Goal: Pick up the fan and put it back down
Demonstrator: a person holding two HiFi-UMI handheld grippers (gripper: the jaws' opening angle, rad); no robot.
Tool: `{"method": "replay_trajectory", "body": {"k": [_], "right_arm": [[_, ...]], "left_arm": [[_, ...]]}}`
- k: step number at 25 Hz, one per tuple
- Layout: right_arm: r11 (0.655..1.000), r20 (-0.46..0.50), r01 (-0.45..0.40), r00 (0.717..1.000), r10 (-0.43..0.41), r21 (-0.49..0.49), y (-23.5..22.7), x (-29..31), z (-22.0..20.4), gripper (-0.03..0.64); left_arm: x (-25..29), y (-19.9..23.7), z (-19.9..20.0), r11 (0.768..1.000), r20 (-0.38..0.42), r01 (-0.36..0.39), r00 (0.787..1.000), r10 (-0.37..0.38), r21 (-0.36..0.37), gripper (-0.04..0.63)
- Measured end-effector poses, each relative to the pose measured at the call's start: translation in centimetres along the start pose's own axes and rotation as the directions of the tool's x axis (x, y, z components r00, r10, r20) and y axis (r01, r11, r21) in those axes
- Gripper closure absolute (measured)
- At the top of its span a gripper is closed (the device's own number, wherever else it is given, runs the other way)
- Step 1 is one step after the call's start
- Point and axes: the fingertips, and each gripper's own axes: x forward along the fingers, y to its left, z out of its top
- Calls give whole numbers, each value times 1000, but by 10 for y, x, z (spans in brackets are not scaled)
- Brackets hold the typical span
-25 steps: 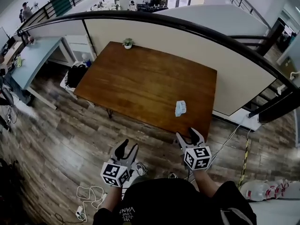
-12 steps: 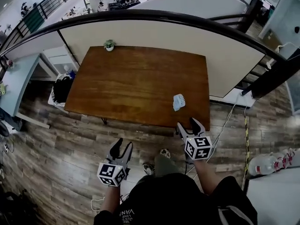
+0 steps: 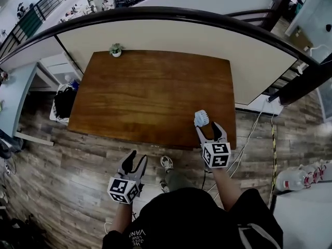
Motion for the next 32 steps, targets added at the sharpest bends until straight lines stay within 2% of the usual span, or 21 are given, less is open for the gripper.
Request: {"method": "replay_trajectory", "body": {"k": [14,15,16,18,25,32], "right_arm": [[999,-103,13,995,-17,-43,-15,50,-14,365],[999,-105,14,994,-20,-50,-16,51,-13,371],[998,-105,13,994,-20,-60,-16,52,-12,417],[997,-110,-1,994,-8,-83,-17,54,-10,431],[989,-114,-80,991,66,-127,-15,73,13,433],[963,-76,-216,976,206,-164,15,124,54,433]], "left_arm": [[76,40,26,997,-57,71,996,-72,-9,423],[79,42,28,997,-57,73,996,-74,-10,423],[83,44,30,997,-56,75,996,-75,-10,423],[91,47,34,997,-50,73,996,-73,-10,423],[106,65,41,999,-40,17,999,-19,-34,423],[112,88,56,996,13,-74,997,75,-57,423]]}}
